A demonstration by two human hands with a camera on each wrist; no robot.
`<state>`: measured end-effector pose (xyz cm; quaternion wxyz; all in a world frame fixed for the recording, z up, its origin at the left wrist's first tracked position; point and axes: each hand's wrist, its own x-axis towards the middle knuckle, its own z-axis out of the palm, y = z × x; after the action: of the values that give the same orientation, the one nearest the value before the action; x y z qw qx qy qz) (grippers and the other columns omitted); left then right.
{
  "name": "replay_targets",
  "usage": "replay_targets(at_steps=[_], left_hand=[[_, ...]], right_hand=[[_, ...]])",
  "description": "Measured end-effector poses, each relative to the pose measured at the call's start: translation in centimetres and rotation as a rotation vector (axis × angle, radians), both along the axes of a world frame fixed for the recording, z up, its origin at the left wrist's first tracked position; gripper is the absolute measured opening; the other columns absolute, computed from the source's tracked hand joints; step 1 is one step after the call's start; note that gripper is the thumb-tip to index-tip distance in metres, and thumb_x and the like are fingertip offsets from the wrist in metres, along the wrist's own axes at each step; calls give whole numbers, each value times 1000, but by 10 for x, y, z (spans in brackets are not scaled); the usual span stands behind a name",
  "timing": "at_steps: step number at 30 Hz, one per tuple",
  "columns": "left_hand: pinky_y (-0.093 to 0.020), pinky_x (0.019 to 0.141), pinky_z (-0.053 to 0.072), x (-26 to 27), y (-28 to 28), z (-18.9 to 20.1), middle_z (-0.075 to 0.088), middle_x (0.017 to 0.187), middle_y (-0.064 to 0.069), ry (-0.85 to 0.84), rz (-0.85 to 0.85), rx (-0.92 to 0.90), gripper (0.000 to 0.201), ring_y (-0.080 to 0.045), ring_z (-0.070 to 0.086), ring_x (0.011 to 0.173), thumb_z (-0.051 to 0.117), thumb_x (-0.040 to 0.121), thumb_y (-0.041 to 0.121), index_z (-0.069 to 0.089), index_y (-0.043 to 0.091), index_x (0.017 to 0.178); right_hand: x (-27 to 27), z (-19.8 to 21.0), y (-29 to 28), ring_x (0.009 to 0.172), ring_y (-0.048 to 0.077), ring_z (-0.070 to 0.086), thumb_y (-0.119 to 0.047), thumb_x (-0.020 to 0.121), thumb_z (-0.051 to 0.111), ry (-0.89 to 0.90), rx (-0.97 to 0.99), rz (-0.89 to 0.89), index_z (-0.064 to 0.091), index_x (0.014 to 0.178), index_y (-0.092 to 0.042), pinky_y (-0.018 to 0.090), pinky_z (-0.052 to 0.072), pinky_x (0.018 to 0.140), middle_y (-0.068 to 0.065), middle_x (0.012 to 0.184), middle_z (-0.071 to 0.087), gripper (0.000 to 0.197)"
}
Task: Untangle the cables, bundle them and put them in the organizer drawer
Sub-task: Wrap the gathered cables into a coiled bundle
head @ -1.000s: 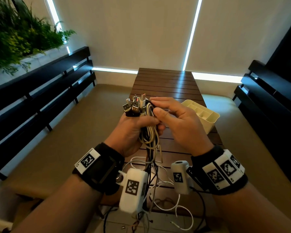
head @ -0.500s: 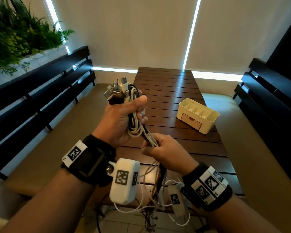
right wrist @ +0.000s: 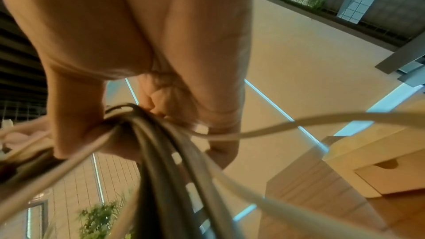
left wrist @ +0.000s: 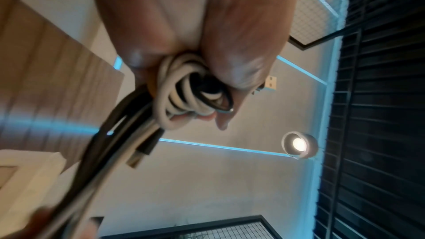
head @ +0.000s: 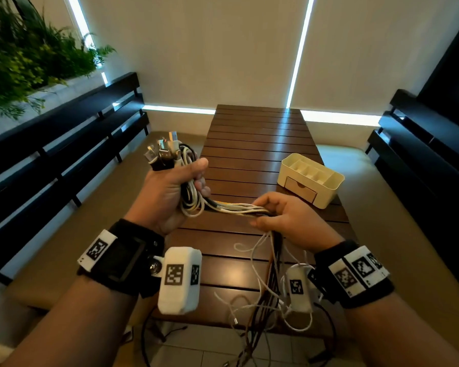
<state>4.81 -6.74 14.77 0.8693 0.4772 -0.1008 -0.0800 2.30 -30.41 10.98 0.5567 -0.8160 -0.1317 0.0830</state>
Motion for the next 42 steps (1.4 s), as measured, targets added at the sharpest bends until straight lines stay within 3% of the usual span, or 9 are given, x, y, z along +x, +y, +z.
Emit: replay_targets(at_steps=[6,9,14,19,23,31,35,38,42], left_hand=[[-25,54,47,4,7,-3,47,72,-1,28,2,34,24,-9,49,56,75,77,13,55,14,90],[-25,54,47,2,5,-10,49,75,-4,77,-39,83,29,-10,48,57,77,75,14,56,11,94],[-25,53,52,-12,-6,-10,57,104,-20,92,-127,241,30,-11,52,54,75,76,12,57,6,99],[-22,54,53,-21,-19,-14,64,71,-3,44,-307,306,14,-10,57,54,70,79,9,62,11,90],[-24,56,53,-22,-23,-11,63,70,-3,41,-281,280,21,-11,60,54,69,80,10,60,7,99],[-23,83,52,-24,-27,-4,73,104,1,-194,-294,623,27,-12,68,100,68,88,8,65,10,114],[-42,90,51,-20,-24,-3,70,105,-4,-222,-268,751,33,-21,66,101,75,76,23,66,15,106],[-41,80,55,-22,-24,-1,70,95,-6,-215,-272,639,22,-23,67,89,71,74,11,70,18,95],[-41,77,61,-23,-23,0,68,98,-24,-70,-277,300,37,-32,70,86,65,76,-3,58,-8,112]], right_hand=[[0,1,0,59,7,59,-9,87,68,9,265,-78,67,101,-7,22,53,56,-6,70,66,14],[6,8,5,57,11,52,-21,81,70,9,367,-92,70,100,-11,29,52,54,-1,70,62,22],[13,29,12,60,21,51,-18,86,74,-33,168,-65,73,94,-20,32,47,56,16,85,69,9],[18,50,20,65,19,58,-15,85,76,-48,-62,34,71,96,-17,25,47,54,3,83,73,13],[19,56,21,60,12,59,-19,82,78,-47,-91,40,66,99,-16,23,48,54,0,79,73,21],[23,54,22,55,-2,59,-14,78,83,-47,-208,32,55,104,-25,17,43,52,5,95,72,40],[23,51,20,55,0,58,-18,72,87,-41,-197,14,54,103,-28,22,44,54,3,86,73,46],[23,48,17,61,7,62,-30,61,90,-14,-67,38,53,103,-25,24,45,57,6,85,74,56],[19,35,8,78,18,70,-19,66,86,96,248,95,53,108,-15,27,56,67,8,90,73,54]])
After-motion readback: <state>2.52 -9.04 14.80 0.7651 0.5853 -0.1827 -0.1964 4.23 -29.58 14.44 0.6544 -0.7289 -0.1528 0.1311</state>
